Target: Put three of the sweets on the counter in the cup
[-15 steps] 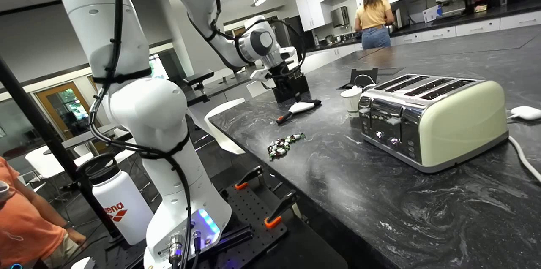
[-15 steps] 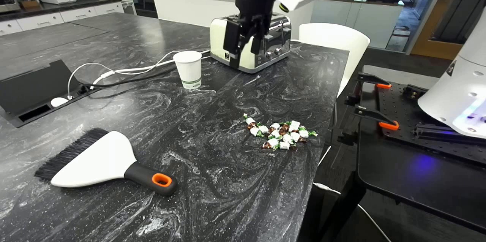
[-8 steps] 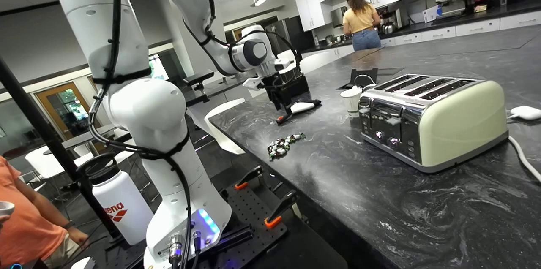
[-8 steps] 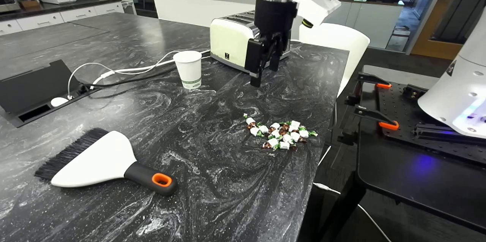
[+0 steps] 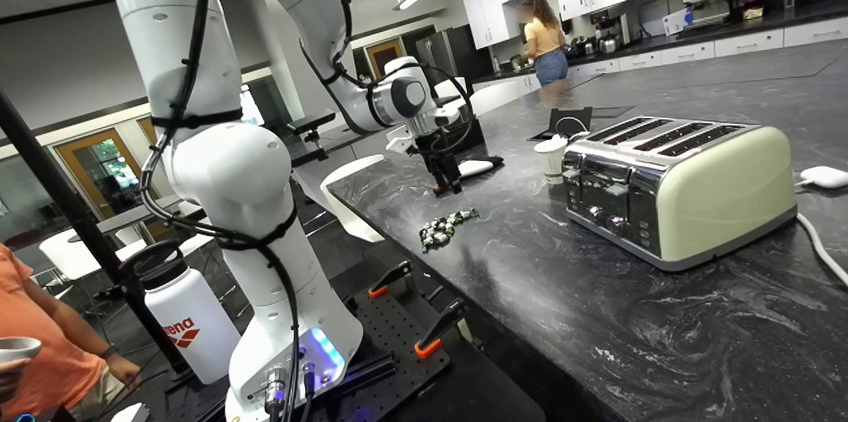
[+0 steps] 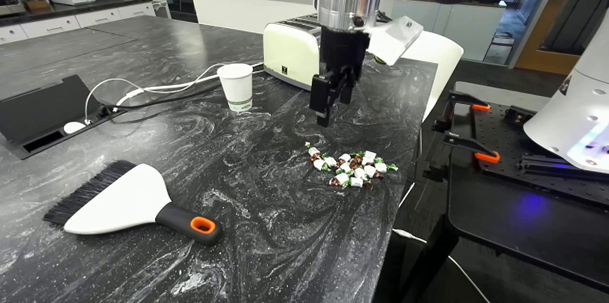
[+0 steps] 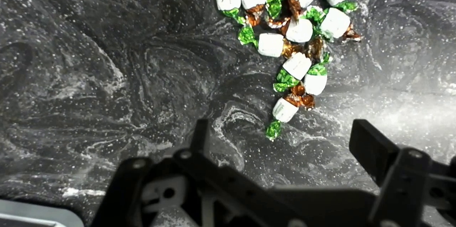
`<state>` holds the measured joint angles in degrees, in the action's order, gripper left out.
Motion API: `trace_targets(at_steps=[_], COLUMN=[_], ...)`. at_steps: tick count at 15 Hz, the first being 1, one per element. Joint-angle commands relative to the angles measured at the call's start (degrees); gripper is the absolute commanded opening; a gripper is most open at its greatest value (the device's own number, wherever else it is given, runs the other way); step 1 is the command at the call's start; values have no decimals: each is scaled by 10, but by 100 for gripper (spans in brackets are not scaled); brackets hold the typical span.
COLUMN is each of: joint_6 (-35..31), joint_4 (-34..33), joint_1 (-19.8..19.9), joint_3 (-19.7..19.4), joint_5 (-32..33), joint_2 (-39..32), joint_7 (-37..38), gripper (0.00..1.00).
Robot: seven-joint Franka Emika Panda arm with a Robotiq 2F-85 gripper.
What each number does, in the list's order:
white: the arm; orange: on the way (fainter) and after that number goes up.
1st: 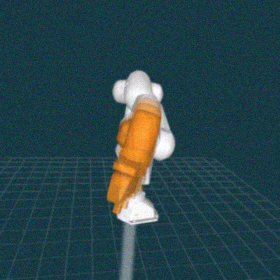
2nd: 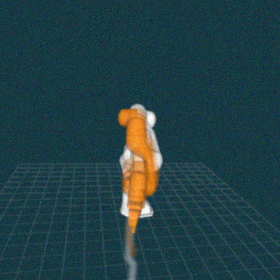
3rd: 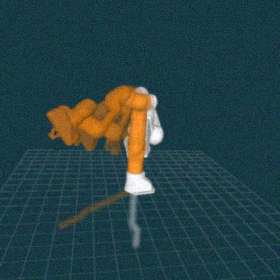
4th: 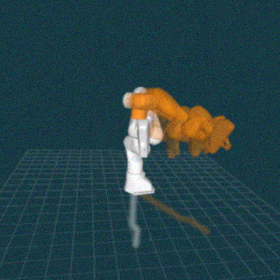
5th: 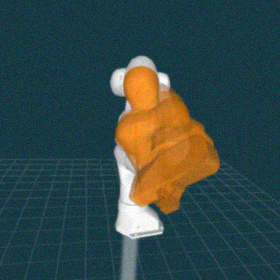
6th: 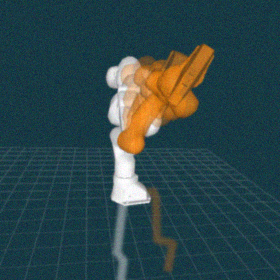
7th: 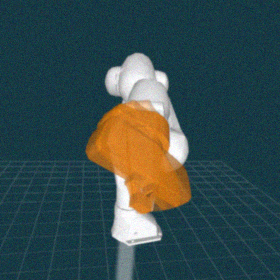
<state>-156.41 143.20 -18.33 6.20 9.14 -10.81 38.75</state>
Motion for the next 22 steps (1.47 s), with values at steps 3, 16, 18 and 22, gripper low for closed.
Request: trace_targets(at_steps=[3, 16, 18, 22], joint_6=[-69, -98, -96, -94], joint_4=[-19, -75, -84, -98], joint_1=[-33, -98, -100, -100], joint_3=[-40, -87, -88, -86], joint_5=[62, 31, 27, 14], joint_2=[-67, -156, -168, -189], joint_7=[73, 55, 51, 43], gripper=[100, 66, 49, 20])
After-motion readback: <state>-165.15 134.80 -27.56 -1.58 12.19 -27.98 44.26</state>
